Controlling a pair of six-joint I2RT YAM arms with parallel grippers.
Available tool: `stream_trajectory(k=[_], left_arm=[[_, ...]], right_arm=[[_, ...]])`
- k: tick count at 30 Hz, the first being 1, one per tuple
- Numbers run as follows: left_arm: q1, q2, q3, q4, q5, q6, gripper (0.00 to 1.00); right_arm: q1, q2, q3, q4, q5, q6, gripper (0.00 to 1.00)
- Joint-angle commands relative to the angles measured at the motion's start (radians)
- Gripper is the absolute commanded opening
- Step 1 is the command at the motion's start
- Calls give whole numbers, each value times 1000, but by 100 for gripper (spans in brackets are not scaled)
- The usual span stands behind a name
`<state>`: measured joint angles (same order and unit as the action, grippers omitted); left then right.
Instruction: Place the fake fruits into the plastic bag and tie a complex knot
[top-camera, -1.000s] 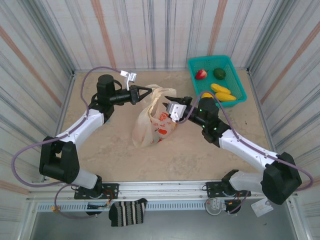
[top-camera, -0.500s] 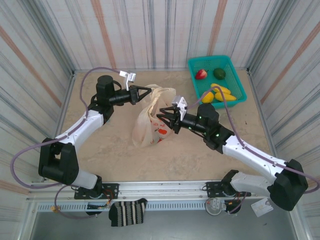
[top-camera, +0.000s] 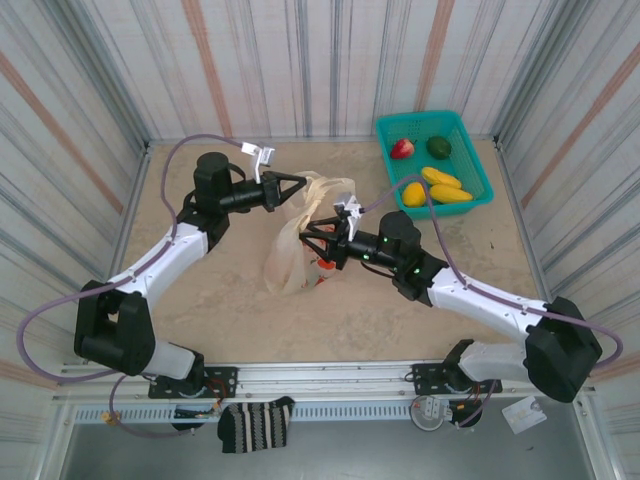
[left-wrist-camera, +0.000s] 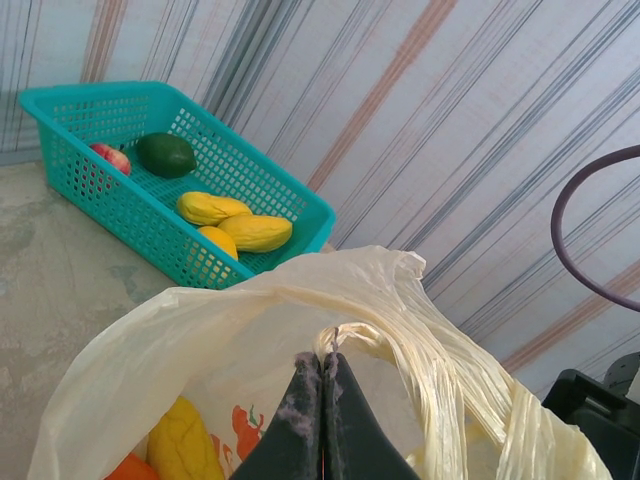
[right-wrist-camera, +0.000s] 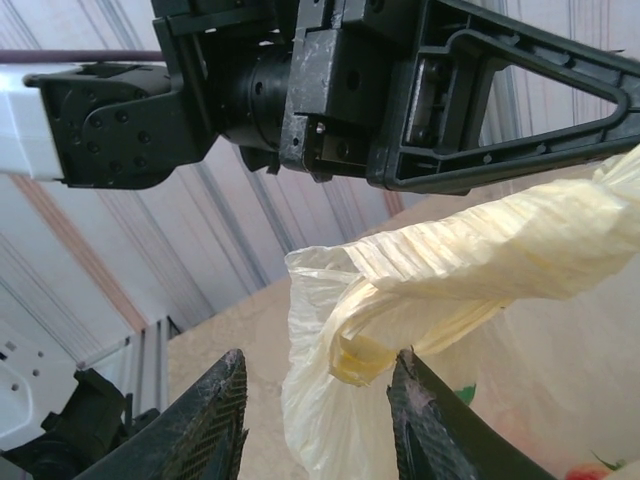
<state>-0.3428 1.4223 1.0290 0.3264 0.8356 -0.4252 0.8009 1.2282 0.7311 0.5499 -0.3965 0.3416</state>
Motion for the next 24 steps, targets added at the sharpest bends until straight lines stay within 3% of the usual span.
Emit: stream_trajectory(k=[1,8,18,24], left_arm=[[-4,-37,-14,-2,-11,24,0],[-7,-37,-13,-6,-12,31,0],[-7,-43,-10,-13,-24,37,0],[-2,-52,-16,-16,-41,37,0]], right_arm=[[9,16,33,49,18,30,38],[6,48,50,84,23,31,27],[5,29,33,66,33,22,1],[-3,-4,3,35,45,19,0]])
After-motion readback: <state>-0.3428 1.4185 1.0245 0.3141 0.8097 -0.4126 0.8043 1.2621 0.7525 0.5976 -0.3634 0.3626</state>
